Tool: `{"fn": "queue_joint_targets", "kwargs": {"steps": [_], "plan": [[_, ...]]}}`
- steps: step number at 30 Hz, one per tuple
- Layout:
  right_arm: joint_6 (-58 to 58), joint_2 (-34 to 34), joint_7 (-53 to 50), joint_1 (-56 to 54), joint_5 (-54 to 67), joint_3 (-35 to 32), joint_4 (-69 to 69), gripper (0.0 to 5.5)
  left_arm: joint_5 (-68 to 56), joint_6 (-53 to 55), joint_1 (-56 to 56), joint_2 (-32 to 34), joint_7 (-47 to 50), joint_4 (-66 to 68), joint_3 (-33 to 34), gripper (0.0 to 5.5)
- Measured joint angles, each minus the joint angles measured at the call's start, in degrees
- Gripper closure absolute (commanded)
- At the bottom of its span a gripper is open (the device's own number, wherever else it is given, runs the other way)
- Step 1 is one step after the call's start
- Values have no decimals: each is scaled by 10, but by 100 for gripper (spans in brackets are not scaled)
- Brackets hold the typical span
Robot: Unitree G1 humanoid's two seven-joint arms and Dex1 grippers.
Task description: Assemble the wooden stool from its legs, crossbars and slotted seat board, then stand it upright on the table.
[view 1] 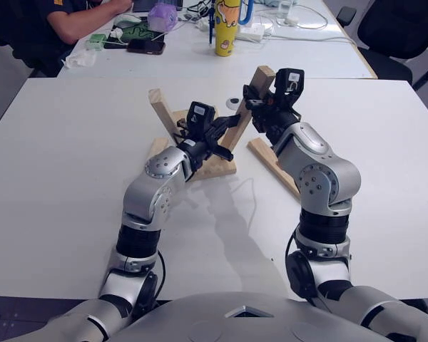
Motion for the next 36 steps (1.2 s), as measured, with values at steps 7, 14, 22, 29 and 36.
{"fn": "queue_joint_targets", "kwargs": {"steps": [7,14,22,29,36], "plan": [[0,-1,1,1,0,-1,-1,445,-25,-45,-121,-28,27,-40,61,550],[0,-1,2,1,0,-1,-1,445,-77,51,-74,-43,42,4,90,550],[8,4,9,2,4,2,-4,445,-24,15,9,-5,32,47,27,550],[7,3,6,-5,-3,-3,0,445,-4,-49,-24,-2,19,108,15,550],[15,13,6,-11,-6,-5,3,445,35,-155,-67,18,5,214,16,550]]}}
